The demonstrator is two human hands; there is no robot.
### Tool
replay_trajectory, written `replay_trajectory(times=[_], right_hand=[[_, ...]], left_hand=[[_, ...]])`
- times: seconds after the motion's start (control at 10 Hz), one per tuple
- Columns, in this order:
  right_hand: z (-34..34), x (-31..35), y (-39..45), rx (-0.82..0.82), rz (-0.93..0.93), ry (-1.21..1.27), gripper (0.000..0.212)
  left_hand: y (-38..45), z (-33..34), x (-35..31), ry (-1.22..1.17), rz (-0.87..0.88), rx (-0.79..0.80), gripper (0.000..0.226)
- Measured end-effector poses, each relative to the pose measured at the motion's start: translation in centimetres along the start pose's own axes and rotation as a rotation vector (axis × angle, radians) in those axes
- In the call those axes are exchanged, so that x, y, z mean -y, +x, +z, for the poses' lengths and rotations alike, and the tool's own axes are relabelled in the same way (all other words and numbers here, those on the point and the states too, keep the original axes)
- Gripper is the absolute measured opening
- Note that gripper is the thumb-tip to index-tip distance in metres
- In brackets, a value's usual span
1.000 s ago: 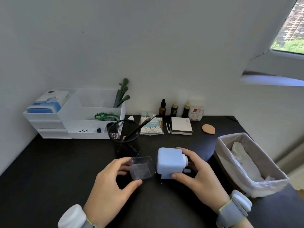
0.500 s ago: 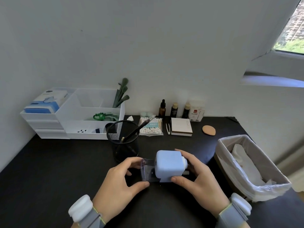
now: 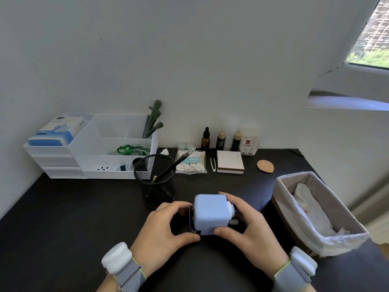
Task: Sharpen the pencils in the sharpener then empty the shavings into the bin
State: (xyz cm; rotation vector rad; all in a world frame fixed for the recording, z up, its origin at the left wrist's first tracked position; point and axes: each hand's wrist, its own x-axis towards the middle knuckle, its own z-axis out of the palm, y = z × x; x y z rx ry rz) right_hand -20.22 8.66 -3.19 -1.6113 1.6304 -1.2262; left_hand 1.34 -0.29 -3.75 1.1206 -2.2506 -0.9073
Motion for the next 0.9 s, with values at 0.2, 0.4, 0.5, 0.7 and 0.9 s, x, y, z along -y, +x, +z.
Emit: replay_trajectory(times=[0.2, 0.4, 0.5, 0.7, 0.9], right_hand=[[0.0, 0.2, 0.0, -0.016, -0.006, 0.005, 0.068], [0.1, 0.2, 0.0, -0.005, -0.007, 0.007, 0.068], [0.1, 0.2, 0.0, -0.001, -0.003, 0.006, 0.070], [0.0, 0.4, -0.2, 0.014, 0.013, 0.036, 0.078], [-0.3, 1.9, -0.4, -0.158, -0.050, 0.092, 0.065]], left_hand=[[0.4, 0.4, 0.0, -0.008, -0.010, 0.020, 0.062], [0.6, 0.8, 0.2, 0.003, -0.010, 0.026, 0.065], [0.4, 0.8, 0.2, 0.007, -0.008, 0.015, 0.065], [0.0, 0.5, 0.0, -0.013, 0.003, 0.023, 0.077], [-0.7, -1.3, -0.6, -0.210, 0.039, -0.107, 0.060]])
